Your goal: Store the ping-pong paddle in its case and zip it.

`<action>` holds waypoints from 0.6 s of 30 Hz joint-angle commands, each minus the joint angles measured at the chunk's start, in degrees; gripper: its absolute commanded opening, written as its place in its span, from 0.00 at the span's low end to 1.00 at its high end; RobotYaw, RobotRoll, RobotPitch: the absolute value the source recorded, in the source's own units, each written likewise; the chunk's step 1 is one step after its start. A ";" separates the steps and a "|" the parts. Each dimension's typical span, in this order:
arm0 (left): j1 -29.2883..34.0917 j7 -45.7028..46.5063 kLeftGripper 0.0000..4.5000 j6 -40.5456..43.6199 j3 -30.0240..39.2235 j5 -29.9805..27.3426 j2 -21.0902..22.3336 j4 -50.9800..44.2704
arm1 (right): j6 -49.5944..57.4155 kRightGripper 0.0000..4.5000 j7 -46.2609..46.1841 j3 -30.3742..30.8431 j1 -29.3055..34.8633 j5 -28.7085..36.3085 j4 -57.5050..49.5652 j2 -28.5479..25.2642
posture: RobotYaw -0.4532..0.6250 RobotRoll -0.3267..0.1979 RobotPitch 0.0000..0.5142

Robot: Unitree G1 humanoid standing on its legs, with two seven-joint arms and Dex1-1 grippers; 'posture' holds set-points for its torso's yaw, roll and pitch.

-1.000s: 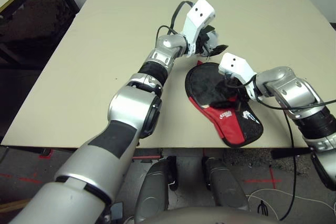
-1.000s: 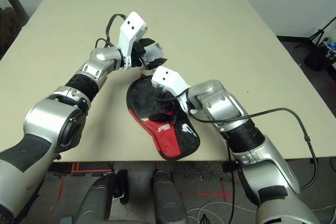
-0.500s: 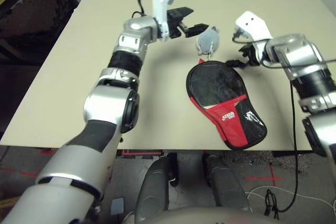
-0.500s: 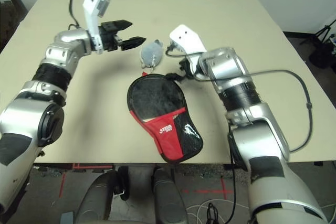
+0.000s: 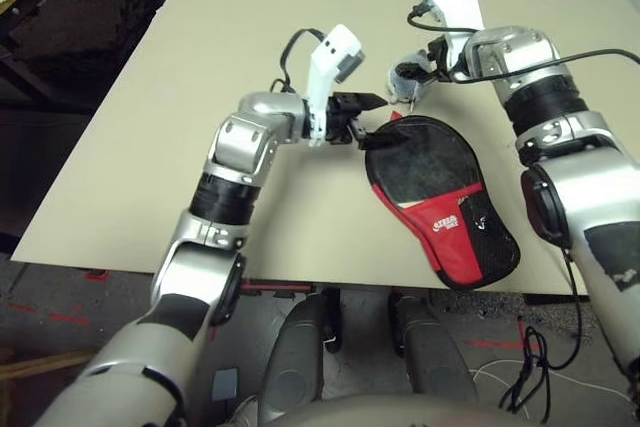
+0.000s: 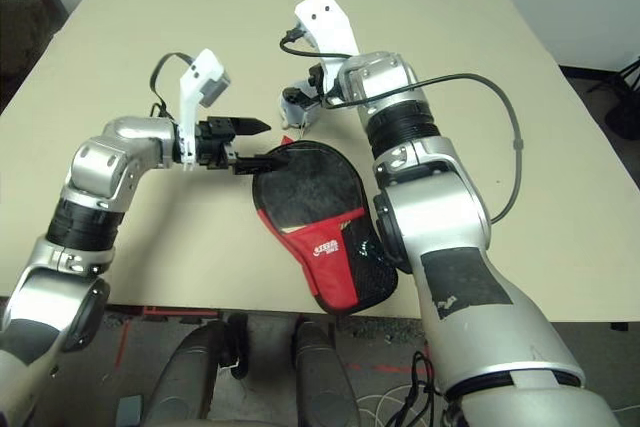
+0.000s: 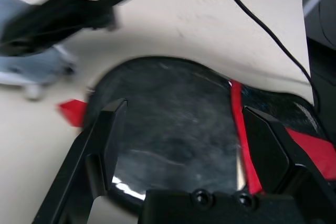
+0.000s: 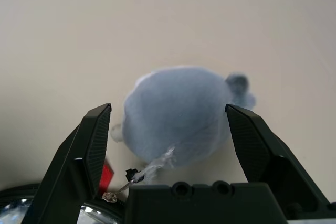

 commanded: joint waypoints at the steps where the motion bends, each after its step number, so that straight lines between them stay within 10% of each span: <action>1: 1.14 0.93 0.99 1.45 -3.60 -0.40 -0.46 -3.36 | -3.74 1.00 -1.82 -0.43 -0.80 -1.68 3.93 0.95 | 0.40 0.62 0.51; 9: 1.56 2.56 0.99 0.85 -7.24 0.44 -0.26 -3.96 | -9.01 1.00 -6.89 -2.19 -0.02 -2.81 8.55 2.34 | 0.41 0.62 0.52; 18: 2.25 4.22 1.00 -2.56 -13.90 5.69 2.03 -1.52 | -12.96 0.47 -14.70 -4.78 0.33 -3.04 8.32 2.07 | 0.42 0.62 0.50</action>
